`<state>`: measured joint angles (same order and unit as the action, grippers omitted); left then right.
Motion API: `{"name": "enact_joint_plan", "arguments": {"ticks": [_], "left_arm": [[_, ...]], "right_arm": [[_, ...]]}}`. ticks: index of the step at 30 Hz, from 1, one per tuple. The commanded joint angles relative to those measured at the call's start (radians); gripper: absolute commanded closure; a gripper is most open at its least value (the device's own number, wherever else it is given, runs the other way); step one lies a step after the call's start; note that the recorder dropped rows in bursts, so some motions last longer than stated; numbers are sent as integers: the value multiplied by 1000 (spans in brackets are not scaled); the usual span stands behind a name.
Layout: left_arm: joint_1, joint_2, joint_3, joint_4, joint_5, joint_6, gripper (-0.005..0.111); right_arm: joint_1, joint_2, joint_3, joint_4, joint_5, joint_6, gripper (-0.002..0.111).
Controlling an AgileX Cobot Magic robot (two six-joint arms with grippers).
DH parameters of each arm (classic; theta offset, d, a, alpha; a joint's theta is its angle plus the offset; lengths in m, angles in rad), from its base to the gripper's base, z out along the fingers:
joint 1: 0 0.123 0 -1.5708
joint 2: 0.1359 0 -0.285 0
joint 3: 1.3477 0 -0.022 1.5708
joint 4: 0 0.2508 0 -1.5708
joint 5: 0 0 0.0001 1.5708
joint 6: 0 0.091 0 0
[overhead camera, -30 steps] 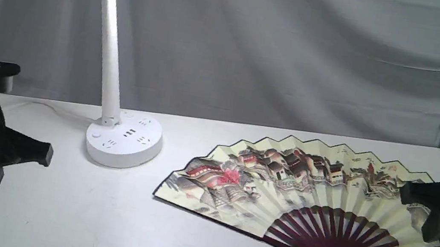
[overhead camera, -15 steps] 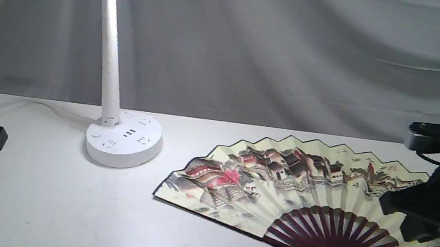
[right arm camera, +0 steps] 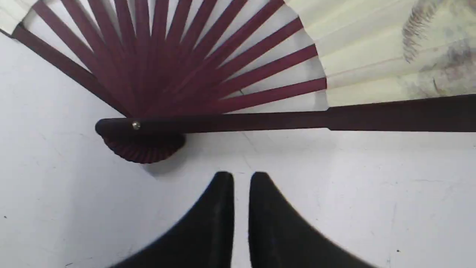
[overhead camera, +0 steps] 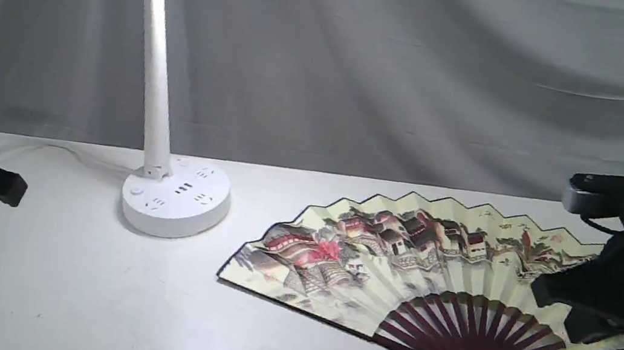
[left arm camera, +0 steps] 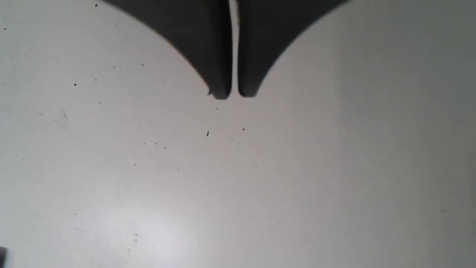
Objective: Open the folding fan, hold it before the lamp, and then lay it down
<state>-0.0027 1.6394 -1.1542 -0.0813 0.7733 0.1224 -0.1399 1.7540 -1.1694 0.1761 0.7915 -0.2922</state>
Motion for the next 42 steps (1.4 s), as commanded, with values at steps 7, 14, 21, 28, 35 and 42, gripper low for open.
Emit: {"name": "enact_joint_plan", "arguments": {"ticks": [7, 14, 21, 28, 35, 42], "left_arm": [[3, -11, -1, -7, -17, 10, 107], [3, -11, -1, -8, -10, 10, 107], [3, -11, -1, -8, -17, 10, 107], [3, -11, -1, -8, -18, 10, 107], [3, -11, -1, 36, -4, 14, 107], [3, -36, -1, 52, 17, 14, 107]], "right_arm": [[-2, -12, -8, -282, 10, 236, 108], [-11, -12, -8, -245, 13, 244, 108], [-85, -12, -8, -219, 13, 242, 108], [-68, -12, -8, -256, 11, 225, 108], [-68, -12, -8, -266, 7, 222, 108], [-68, -55, -8, -256, 4, 222, 108]]}}
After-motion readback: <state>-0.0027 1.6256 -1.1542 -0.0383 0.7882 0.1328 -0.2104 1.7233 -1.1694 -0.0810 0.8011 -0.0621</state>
